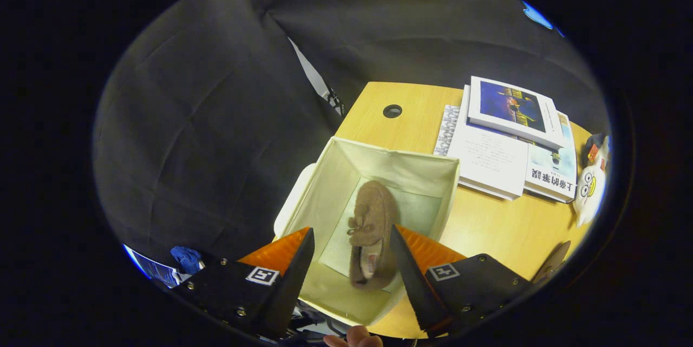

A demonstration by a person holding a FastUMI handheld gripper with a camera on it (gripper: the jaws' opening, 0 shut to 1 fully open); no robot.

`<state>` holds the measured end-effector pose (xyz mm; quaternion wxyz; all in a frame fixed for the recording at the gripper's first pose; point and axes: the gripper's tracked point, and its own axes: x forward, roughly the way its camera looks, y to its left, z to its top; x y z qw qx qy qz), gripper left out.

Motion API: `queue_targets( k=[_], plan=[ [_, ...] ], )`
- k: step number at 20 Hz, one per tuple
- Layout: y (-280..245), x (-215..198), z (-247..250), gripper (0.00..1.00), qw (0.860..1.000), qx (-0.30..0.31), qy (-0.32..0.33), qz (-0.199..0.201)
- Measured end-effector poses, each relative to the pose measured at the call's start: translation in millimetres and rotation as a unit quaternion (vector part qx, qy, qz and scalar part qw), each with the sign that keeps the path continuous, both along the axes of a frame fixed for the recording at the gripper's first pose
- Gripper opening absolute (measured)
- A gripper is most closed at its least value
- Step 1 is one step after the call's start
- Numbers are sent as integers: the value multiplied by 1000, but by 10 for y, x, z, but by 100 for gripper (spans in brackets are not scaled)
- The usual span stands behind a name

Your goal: Open the storage box then place both shoes into the box .Put the left shoe in first, then the right shoe, with the right side of both shoes facing outward in a uniform manner.

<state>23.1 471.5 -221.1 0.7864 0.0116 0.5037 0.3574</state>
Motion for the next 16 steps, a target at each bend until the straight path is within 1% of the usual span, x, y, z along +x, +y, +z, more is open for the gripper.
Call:
queue_targets(
  k=[4, 10, 13, 16],
  plan=[
    [-217, 51, 183, 85, 1000, 18, -1, -11],
    [-739, 76, 509, 85, 999, 26, -37, -12],
    [-991, 93, 639, 96, 998, 31, -46, -22],
    [-1268, 115, 711, 96, 997, 34, -53, -32]
  ],
)
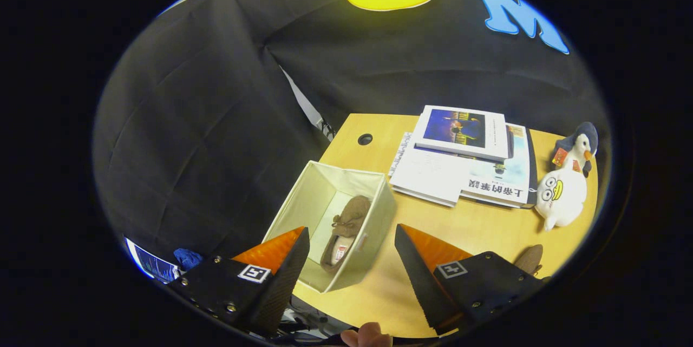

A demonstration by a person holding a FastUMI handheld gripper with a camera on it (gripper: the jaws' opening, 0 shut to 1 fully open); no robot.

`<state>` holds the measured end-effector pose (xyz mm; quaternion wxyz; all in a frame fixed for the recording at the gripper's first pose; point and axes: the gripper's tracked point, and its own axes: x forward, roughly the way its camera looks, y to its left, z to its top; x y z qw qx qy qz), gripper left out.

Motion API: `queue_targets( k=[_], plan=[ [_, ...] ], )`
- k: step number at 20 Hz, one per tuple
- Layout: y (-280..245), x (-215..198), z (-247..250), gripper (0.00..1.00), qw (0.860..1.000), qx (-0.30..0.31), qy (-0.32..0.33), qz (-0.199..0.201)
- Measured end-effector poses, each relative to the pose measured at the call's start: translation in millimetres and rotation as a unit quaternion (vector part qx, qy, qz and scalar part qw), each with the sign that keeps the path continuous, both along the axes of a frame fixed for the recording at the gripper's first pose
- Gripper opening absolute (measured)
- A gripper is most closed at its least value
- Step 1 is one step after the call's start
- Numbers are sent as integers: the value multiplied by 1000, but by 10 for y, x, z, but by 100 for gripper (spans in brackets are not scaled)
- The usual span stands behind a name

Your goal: Open the storage box then place both shoes into the box .Put the left shoe in first, then the right shoe, with the right side of both shoes facing outward in a uniform manner.

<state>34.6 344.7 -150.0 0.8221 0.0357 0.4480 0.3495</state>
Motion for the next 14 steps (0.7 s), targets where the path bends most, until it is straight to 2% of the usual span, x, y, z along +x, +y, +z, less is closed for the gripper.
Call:
queue_targets(
  k=[7, 14],
  plan=[
    [-704, 37, -68, 96, 1000, -9, -15, -13],
    [-1560, 140, -243, 96, 997, -32, -26, -69]
  ],
)
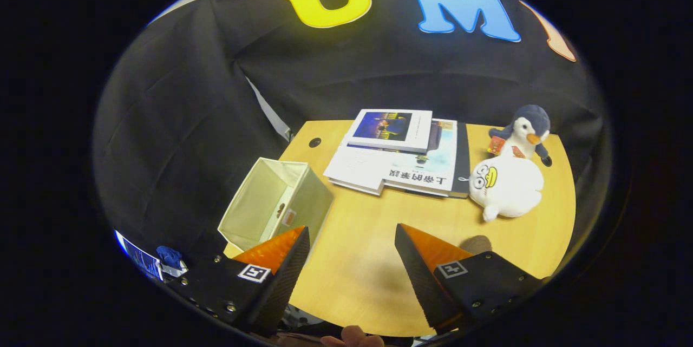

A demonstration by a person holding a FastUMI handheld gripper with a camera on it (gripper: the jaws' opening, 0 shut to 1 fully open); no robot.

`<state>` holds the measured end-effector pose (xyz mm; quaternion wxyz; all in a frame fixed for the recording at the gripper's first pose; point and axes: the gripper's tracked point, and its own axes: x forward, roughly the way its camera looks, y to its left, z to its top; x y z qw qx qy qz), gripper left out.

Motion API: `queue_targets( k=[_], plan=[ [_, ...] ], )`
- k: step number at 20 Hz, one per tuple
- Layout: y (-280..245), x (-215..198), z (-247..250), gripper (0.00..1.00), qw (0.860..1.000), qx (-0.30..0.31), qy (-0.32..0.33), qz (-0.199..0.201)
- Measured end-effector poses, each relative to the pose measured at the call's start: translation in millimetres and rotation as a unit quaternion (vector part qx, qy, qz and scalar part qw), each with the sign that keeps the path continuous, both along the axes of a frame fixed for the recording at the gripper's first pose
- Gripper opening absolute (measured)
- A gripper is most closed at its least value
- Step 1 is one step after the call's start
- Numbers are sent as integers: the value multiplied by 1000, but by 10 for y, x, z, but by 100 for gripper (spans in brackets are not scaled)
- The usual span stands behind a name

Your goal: Open the storage box then place both shoes into the box .Put the left shoe in first, then the right shoe, with the right side of both shoes facing outward in a uniform manner.

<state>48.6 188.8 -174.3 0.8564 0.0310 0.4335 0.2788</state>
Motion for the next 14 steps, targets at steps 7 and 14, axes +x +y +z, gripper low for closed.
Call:
queue_targets(
  k=[7, 14],
  plan=[
    [-759, 22, -205, 96, 999, -9, 11, -49],
    [-1560, -27, -612, 96, 992, -47, 42, -110]
  ],
)
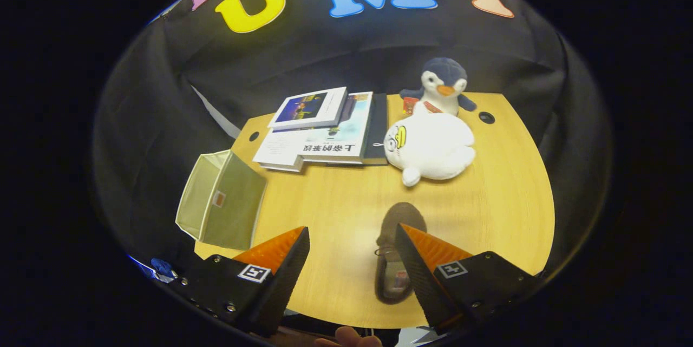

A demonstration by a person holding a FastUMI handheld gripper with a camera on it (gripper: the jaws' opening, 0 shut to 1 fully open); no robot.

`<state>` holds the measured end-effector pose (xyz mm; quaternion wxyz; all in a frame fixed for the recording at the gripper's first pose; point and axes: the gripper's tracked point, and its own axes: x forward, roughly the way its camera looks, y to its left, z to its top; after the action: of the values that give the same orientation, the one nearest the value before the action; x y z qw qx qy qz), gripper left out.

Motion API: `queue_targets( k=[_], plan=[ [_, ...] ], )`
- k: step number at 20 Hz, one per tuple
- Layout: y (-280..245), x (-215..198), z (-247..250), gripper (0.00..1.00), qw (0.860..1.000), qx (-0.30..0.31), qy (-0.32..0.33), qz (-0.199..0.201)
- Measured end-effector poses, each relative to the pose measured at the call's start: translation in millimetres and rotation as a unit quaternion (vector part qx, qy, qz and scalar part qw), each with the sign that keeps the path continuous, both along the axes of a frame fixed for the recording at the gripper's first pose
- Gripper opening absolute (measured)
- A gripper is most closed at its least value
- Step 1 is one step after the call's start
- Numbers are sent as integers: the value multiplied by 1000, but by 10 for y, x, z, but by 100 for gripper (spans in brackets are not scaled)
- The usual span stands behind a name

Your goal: Open the storage box then place both shoes into the box .Put the left shoe in first, then the right shoe, with the right side of both shoes facing outward in a uniform manner.

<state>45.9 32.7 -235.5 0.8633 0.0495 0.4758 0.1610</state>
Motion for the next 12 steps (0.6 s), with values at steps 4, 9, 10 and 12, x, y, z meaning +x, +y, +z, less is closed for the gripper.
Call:
queue_targets(
  k=[4, 9, 10, 12],
  plan=[
    [-339, -79, -238, 96, 999, 7, 16, -27],
    [-703, -273, -729, 96, 998, -38, 48, -33],
    [-739, -321, -822, 96, 997, -42, 58, -34],
    [-768, -375, -963, 96, 996, -45, 74, -36]
  ],
)
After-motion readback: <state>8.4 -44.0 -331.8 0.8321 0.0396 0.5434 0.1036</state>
